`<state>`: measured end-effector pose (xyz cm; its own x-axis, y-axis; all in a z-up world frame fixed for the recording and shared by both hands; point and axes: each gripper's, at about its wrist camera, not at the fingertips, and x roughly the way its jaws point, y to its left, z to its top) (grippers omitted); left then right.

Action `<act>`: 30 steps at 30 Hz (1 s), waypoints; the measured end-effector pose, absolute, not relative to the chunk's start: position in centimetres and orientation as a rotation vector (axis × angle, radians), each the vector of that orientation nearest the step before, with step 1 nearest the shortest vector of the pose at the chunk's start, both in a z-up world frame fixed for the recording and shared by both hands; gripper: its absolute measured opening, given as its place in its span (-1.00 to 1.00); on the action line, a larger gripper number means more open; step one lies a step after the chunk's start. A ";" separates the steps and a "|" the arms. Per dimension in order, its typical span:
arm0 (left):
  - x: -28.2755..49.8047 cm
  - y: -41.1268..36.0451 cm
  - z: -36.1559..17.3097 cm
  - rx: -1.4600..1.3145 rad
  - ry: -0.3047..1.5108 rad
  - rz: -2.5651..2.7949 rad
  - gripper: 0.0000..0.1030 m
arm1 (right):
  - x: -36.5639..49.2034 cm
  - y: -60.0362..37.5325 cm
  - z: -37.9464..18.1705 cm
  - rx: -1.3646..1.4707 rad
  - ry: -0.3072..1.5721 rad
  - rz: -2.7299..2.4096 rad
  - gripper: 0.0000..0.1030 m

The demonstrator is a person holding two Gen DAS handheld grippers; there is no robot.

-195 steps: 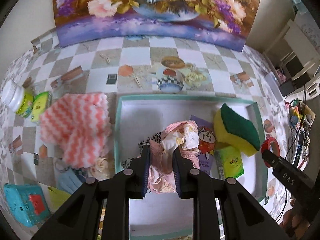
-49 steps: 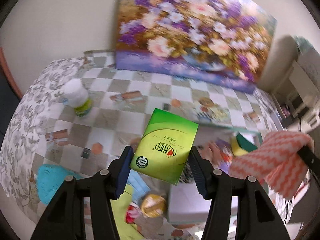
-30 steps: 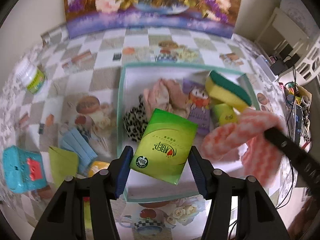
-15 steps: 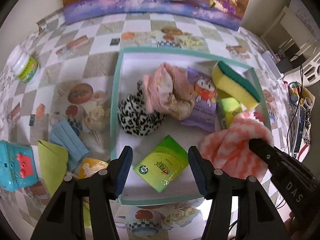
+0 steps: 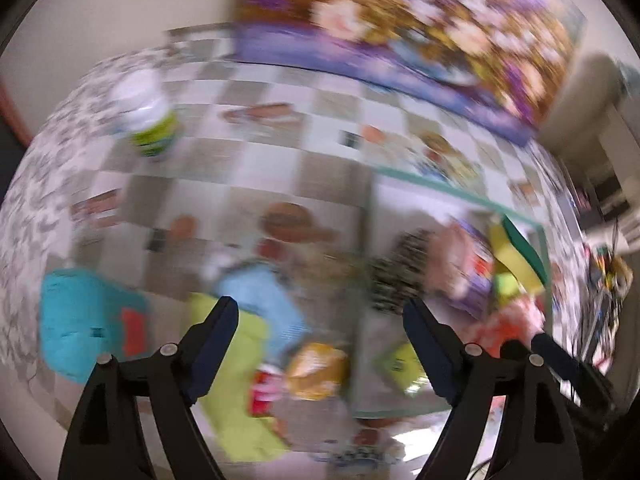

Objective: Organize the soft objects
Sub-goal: 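Move both open tools back to the yellow-green cloth and yellow packet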

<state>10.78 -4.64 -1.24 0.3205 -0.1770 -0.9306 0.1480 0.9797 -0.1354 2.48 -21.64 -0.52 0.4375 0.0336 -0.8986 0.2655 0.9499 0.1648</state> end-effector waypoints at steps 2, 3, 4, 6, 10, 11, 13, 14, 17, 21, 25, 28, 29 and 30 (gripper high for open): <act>10.9 -2.8 -1.2 -0.043 1.221 -0.172 0.69 | 3.0 -19.8 -0.4 0.266 1.116 -0.107 0.07; 10.7 -1.8 -1.4 -0.053 1.228 -0.156 0.69 | 3.2 -18.8 -0.4 0.242 1.119 -0.097 0.07; 10.6 -1.3 -1.6 -0.063 1.235 -0.153 0.69 | 3.6 -17.6 -0.3 0.212 1.121 -0.074 0.07; 10.2 -0.5 -2.0 -0.086 1.247 -0.152 0.69 | 4.0 -16.0 -0.4 0.184 1.125 -0.021 0.07; 9.7 0.2 -3.0 -0.100 1.271 -0.130 0.69 | 4.2 -12.9 -1.6 0.139 1.166 0.084 0.07; 9.4 0.5 -3.3 -0.110 1.280 -0.121 0.69 | 4.3 -12.4 -2.1 0.135 1.181 0.105 0.07; 8.9 0.9 -3.9 -0.124 1.295 -0.105 0.69 | 4.4 -11.5 -3.0 0.130 1.214 0.153 0.07; 8.7 1.2 -4.0 -0.134 1.301 -0.096 0.69 | 4.3 -11.4 -3.3 0.131 1.221 0.159 0.07; 8.4 2.2 -5.2 -0.189 1.336 -0.058 0.68 | 4.4 -11.4 -4.4 0.153 1.252 0.178 0.07; 8.0 3.1 -6.4 -0.232 1.367 -0.013 0.67 | 4.8 -11.4 -5.8 0.186 1.291 0.212 0.07; 7.8 3.5 -7.5 -0.257 1.400 0.009 0.54 | 5.0 -11.0 -6.4 0.184 1.303 0.239 0.07; 7.8 3.6 -8.0 -0.269 1.415 0.011 0.43 | 5.1 -10.9 -6.5 0.180 1.305 0.239 0.07; 7.8 3.7 -8.1 -0.277 1.420 0.008 0.36 | 5.2 -10.9 -6.5 0.179 1.303 0.241 0.07; 7.9 3.7 -8.3 -0.283 1.423 0.007 0.30 | 5.2 -10.8 -6.5 0.177 1.301 0.244 0.07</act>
